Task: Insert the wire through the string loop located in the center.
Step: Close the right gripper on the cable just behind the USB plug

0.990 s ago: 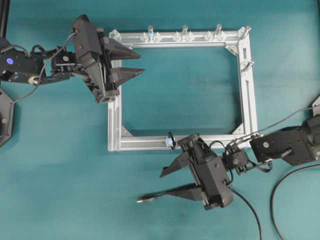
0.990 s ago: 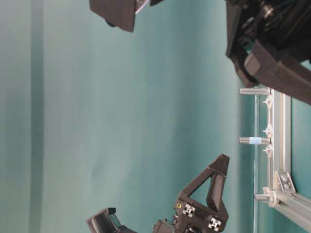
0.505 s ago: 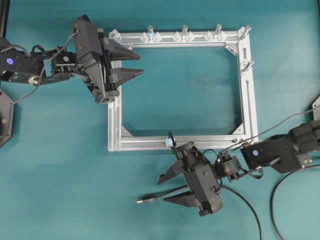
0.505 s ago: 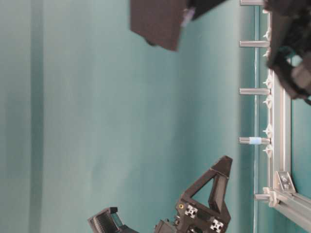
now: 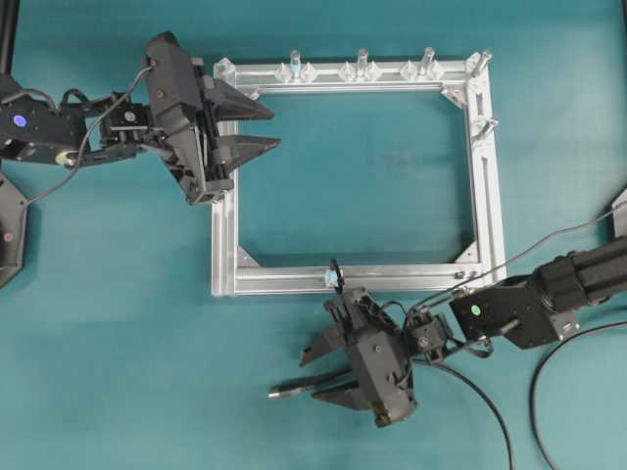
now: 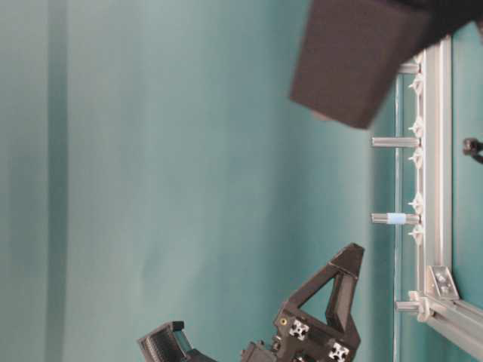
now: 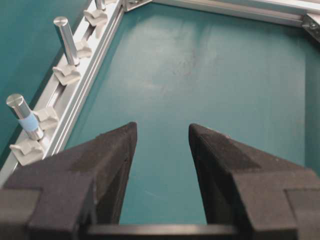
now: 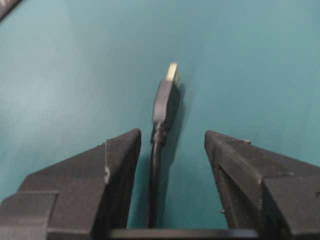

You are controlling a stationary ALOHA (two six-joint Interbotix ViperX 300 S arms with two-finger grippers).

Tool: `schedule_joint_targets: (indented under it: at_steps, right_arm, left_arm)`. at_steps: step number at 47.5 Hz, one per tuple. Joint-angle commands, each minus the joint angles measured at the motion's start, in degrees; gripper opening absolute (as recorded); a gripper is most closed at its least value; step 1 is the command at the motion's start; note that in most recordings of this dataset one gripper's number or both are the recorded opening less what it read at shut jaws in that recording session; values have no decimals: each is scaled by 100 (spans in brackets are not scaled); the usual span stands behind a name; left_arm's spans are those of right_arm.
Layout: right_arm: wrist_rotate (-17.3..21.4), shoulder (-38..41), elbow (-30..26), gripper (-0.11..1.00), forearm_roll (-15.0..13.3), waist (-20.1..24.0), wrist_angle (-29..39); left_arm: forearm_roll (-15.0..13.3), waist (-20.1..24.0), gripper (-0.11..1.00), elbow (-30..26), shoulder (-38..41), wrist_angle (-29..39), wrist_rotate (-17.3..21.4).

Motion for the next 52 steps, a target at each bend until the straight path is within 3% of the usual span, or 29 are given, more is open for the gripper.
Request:
schedule_joint_targets:
  at_steps: [1,15,32,37,45,52]
  right_arm:
    - [9,-105,-97,57,-18,35,123]
    - [9,-79,-79,57,-9,44,703]
    - [9,-70,-70,55,-9,97,800]
    - [9,-79,-70,43,-9,114,800]
    - [9,-97,-70,9,-9,141,800]
    - [9,-141,-70,7,-9,149,923]
  left_arm:
    - [0,-26,47,-53,-114,-18,9]
    - [0,-26,47,0,-114,-18,0]
    - [0,-44,47,18,-123,-18,0]
    - [0,-44,47,26,-123,-18,0]
    - [0,-44,47,18,-123,-18,0]
    - [0,-53,47,18,-123,-18,0]
